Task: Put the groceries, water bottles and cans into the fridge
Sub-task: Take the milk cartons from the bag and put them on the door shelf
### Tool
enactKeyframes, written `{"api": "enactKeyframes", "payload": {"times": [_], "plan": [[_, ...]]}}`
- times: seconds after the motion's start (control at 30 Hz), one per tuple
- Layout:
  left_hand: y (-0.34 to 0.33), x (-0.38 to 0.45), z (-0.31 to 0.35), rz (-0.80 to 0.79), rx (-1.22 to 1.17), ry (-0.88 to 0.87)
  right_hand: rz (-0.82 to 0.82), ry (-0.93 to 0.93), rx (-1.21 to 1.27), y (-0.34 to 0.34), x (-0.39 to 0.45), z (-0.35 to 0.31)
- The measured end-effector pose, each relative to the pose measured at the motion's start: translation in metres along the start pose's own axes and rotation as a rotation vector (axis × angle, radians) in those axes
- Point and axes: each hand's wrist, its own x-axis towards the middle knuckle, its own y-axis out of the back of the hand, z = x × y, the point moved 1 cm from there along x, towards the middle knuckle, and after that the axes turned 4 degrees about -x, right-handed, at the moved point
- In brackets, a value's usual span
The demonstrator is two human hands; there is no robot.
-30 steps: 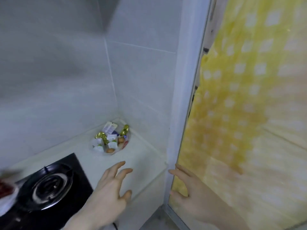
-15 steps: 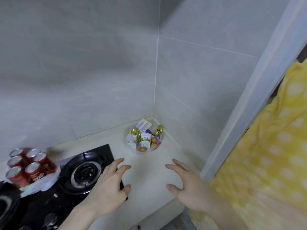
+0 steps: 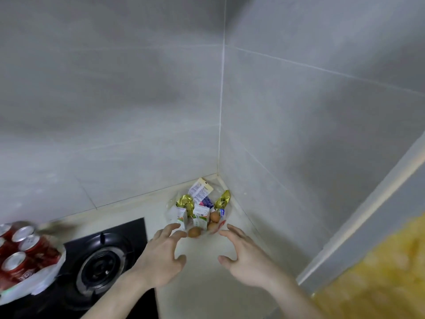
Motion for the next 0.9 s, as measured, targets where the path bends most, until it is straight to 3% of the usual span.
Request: {"api": "enactKeyframes", "payload": {"times": [0.5, 0.9], "plan": [[-0.015, 0.116, 0.002, -0.059, 0.117, 0.135, -0.062, 0.002, -0.027, -0.017, 0.147, 0.045], [-0.026, 0.194, -0.035, -0.017, 0.292, 0.112, -0.038, -0.015, -0.029, -0.036, 0.225, 0.059]]}}
